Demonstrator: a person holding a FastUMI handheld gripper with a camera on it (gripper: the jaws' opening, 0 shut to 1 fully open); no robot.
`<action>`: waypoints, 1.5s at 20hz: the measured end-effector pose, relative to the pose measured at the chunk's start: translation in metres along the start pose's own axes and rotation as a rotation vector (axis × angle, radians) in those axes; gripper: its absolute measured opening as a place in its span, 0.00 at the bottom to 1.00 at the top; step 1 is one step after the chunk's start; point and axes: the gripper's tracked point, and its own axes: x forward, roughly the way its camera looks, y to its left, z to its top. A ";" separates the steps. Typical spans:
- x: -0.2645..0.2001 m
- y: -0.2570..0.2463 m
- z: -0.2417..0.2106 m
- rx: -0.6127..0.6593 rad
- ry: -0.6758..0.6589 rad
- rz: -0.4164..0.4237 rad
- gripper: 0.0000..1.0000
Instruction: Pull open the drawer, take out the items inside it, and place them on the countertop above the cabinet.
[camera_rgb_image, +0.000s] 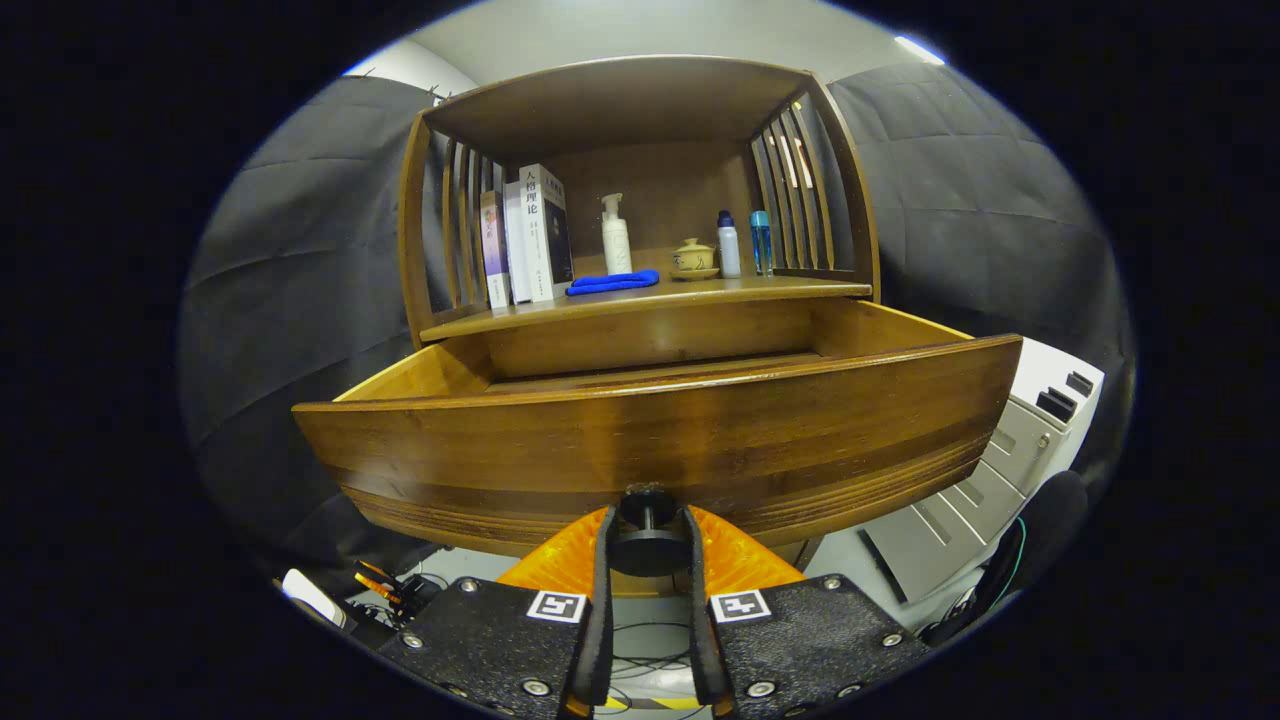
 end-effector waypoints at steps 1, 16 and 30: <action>-0.004 0.001 -0.002 -0.009 0.012 0.009 0.31; -0.034 -0.001 0.012 0.029 0.020 0.003 0.84; -0.015 -0.035 0.177 0.025 -0.125 -0.138 0.95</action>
